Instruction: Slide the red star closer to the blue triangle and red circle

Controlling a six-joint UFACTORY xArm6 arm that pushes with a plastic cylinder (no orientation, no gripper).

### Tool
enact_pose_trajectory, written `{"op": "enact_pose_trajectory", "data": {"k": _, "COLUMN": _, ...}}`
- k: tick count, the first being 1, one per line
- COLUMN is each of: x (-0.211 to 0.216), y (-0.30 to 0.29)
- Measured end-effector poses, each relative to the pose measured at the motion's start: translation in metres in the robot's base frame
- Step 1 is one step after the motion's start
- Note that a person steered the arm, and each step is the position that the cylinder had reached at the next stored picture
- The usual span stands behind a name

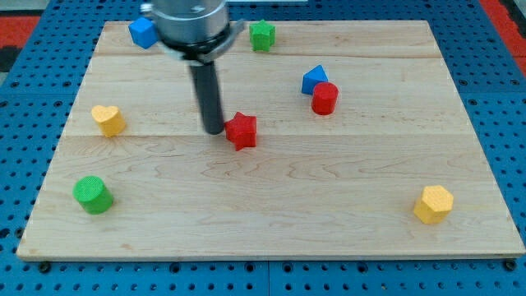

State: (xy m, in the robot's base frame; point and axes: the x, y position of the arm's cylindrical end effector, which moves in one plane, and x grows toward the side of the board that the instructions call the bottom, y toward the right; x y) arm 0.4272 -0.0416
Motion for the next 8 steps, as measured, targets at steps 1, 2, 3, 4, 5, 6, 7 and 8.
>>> {"op": "enact_pose_trajectory", "data": {"k": 1, "x": 0.017, "y": 0.061}}
{"op": "enact_pose_trajectory", "data": {"k": 2, "x": 0.052, "y": 0.023}}
{"op": "enact_pose_trajectory", "data": {"k": 3, "x": 0.088, "y": 0.032}}
{"op": "enact_pose_trajectory", "data": {"k": 4, "x": 0.087, "y": 0.076}}
{"op": "enact_pose_trajectory", "data": {"k": 5, "x": 0.058, "y": 0.104}}
{"op": "enact_pose_trajectory", "data": {"k": 6, "x": -0.016, "y": 0.11}}
{"op": "enact_pose_trajectory", "data": {"k": 7, "x": 0.018, "y": 0.118}}
{"op": "enact_pose_trajectory", "data": {"k": 8, "x": 0.026, "y": 0.07}}
